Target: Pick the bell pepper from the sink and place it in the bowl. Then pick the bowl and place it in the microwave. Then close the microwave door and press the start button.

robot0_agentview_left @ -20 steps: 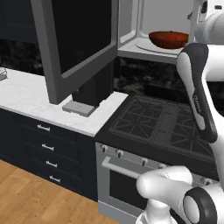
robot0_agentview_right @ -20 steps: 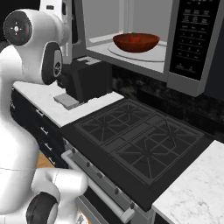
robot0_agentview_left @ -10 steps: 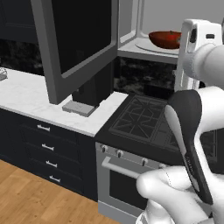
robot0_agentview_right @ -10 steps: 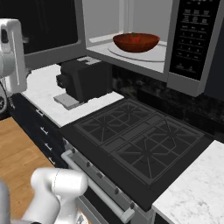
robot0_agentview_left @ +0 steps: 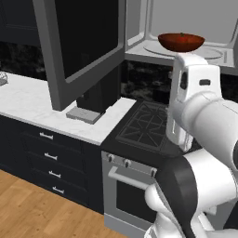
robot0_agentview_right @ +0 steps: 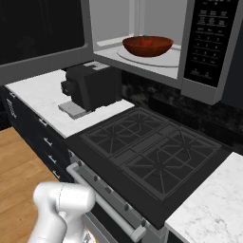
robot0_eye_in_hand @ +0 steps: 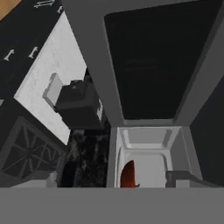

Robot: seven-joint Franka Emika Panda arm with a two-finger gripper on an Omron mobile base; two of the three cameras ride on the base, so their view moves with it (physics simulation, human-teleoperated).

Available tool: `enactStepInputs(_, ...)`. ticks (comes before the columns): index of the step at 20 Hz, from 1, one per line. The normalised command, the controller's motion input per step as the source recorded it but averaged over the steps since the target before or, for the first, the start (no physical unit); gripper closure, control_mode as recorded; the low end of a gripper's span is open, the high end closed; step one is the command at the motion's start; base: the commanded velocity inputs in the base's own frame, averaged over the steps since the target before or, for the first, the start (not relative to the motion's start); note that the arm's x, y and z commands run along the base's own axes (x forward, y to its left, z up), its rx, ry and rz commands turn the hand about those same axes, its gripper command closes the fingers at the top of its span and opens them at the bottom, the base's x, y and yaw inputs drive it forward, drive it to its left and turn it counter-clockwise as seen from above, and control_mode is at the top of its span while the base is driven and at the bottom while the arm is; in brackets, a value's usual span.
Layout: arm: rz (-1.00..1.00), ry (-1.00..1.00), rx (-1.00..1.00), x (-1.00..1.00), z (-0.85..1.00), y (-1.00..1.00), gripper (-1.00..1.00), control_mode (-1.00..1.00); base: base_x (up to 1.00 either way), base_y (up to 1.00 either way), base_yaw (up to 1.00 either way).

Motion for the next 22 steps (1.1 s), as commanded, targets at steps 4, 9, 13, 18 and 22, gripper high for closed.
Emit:
enactStepInputs(4,0.0,0.0,-0.01,-0.24,-0.4,0.74,-1.0,-1.0,0.0,0.0,0.0)
enactStepInputs(9,0.0,0.0,-0.03,-0.03,-0.41,0.7,-1.0,-1.0,0.0,0.0,0.0)
enactStepInputs(13,0.0,0.0,-0.08,0.04,-0.56,0.85,-1.0,-1.0,0.0,0.0,0.0)
enactStepInputs(18,0.0,-0.02,-0.1,0.15,-0.48,0.89,-1.0,-1.0,0.0,0.0,0.0)
enactStepInputs(22,0.0,-0.01,-0.07,0.29,-0.26,0.69,-1.0,-1.0,0.0,0.0,0.0)
